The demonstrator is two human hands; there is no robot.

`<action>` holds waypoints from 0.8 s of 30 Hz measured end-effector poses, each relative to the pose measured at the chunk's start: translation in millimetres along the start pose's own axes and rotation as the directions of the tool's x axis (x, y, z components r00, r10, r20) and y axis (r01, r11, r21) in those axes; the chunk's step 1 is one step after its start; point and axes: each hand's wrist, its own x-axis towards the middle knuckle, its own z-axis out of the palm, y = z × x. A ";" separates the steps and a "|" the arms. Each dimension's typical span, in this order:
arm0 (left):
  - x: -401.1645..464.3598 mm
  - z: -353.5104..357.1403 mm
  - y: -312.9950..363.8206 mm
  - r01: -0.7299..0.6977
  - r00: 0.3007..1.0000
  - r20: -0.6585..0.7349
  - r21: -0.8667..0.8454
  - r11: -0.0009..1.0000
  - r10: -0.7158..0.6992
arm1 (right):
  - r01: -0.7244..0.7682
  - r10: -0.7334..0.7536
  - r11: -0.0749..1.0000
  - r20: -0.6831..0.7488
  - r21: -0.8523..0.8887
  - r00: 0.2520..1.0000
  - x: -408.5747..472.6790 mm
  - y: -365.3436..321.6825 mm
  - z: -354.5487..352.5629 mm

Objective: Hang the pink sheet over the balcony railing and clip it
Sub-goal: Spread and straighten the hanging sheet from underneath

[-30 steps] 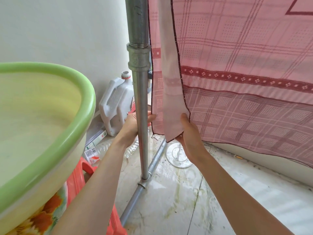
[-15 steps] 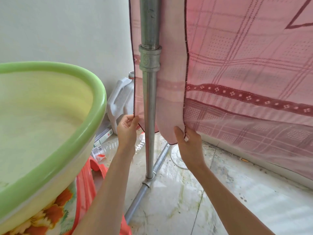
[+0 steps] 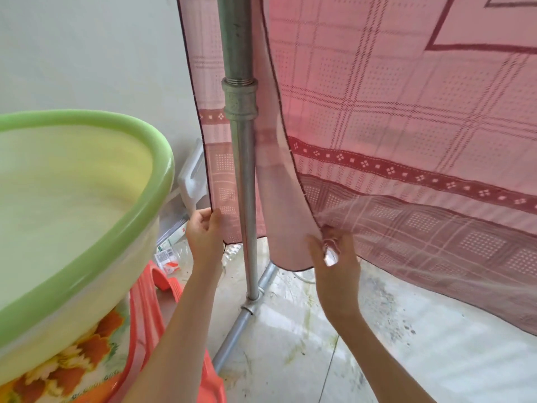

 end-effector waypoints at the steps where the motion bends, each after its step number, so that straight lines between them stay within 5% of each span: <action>1: -6.5 -0.8 2.9 -0.018 1.000 -0.012 -0.002 1.000 0.018 | 0.041 -0.040 0.999 0.046 -0.021 0.998 -3.1 3.4 3.6; 3: -17.5 -4.8 6.9 -0.046 0.998 -0.036 0.008 0.999 0.046 | 0.228 -0.218 0.967 0.096 -0.112 0.971 -6.7 6.9 14.6; 6: -34.7 -15.1 10.4 -0.046 0.998 -0.041 0.041 0.998 0.047 | 0.570 -0.539 0.777 0.186 -0.266 0.821 -11.1 10.1 38.0; 9: -52.7 -22.2 15.5 -0.046 0.998 0.032 0.050 0.998 0.045 | 0.729 -0.665 0.619 0.299 -0.293 0.685 -17.4 15.6 57.7; 12: -61.0 -27.7 20.5 -0.036 0.997 0.067 0.019 0.999 0.035 | 0.777 -0.665 0.499 0.406 -0.383 0.627 -14.0 23.7 64.3; 16: -65.0 -36.3 22.5 0.013 0.997 0.079 -0.050 0.999 -0.009 | 0.762 -0.628 0.442 0.444 -0.473 0.640 -11.8 21.2 64.2; 24: -68.0 -42.5 27.7 0.087 0.993 0.084 -0.073 0.994 -0.081 | 0.715 -0.697 0.546 0.236 -0.438 0.677 -11.3 26.4 65.1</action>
